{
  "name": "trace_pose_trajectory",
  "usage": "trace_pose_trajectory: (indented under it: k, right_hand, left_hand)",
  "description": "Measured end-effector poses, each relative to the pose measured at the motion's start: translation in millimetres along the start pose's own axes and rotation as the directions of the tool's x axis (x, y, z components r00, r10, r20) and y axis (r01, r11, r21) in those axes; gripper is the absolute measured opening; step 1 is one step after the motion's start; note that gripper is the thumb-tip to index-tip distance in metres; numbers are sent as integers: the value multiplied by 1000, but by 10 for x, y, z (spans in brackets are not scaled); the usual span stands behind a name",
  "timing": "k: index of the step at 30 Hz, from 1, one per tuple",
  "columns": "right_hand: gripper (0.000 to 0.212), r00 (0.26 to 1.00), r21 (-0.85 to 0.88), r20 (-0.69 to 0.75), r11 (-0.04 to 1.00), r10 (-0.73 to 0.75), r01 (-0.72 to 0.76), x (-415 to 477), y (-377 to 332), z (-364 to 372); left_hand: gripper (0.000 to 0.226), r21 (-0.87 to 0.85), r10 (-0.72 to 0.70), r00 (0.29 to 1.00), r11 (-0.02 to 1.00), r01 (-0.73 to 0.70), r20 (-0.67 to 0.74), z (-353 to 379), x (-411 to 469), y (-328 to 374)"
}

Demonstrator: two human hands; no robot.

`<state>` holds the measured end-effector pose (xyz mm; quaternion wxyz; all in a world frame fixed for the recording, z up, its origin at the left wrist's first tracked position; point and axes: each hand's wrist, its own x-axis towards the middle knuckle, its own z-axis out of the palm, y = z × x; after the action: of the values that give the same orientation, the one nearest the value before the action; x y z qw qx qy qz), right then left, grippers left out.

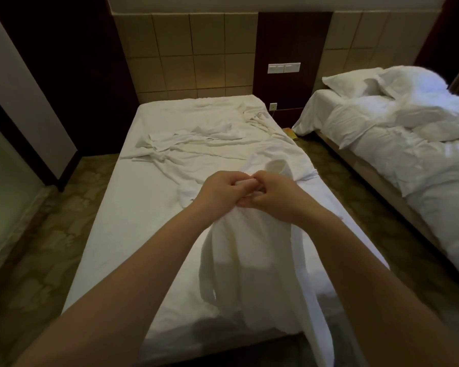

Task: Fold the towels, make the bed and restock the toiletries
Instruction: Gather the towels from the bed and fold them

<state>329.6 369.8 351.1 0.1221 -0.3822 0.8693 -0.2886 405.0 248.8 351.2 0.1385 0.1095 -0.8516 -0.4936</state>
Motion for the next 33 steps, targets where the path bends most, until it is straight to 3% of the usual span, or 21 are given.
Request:
trace_pose_trajectory:
  k: [3, 6, 9, 11, 14, 19, 21, 24, 26, 28, 30, 33]
  right_hand:
    - [35, 996, -39, -69, 998, 51, -54, -43, -100, 138]
    - [37, 959, 118, -265, 991, 97, -68, -95, -129, 96]
    - [37, 821, 280, -522, 956, 233, -94, -152, -108, -81]
    - [34, 720, 320, -619, 938, 313, -132, -199, -62, -227]
    - [33, 623, 336, -682, 921, 382, -198, -255, 75, -359]
    - [25, 564, 323, -716, 911, 411, -255, -199, 193, -281]
    - [28, 598, 308, -695, 917, 399, -254, -183, 168, -243]
    - [41, 748, 218, -587, 950, 310, -223, -199, 124, -119]
    - [38, 827, 188, -512, 970, 233, -157, -237, 105, 84]
    - [24, 870, 233, -461, 970, 172, -68, -289, 86, 341]
    - [5, 888, 284, -436, 959, 144, -16, -330, 93, 552]
    - [6, 920, 328, -348, 942, 182, -62, -349, 138, 637]
  left_hand:
    - [15, -20, -15, 998, 1000, 14, -66, -105, -65, -130]
    - [20, -53, 11, 999, 999, -9, 38, -185, -138, -329]
    - [38, 103, 13, 993, 994, -26, 120, -217, -201, -626]
    - [32, 129, -3, 990, 992, -15, 140, -261, -194, -814]
    - [25, 220, -60, 990, 975, 31, 125, -382, -166, -1051]
    - [22, 293, -98, 991, 954, 67, 93, -426, -98, -1119]
    - [27, 186, -120, 990, 977, 104, 76, -377, -63, -1005]
    - [38, -27, -160, 982, 986, 163, 100, -318, -9, -773]
    - [20, -100, -156, 977, 980, 171, 142, -248, 29, -618]
    - [16, -180, -195, 974, 960, 214, 119, -160, 84, -481]
    - [15, -368, -318, 943, 869, 332, 100, -62, 139, -383]
    - [15, -589, -435, 871, 651, 479, 228, 18, 173, -327]
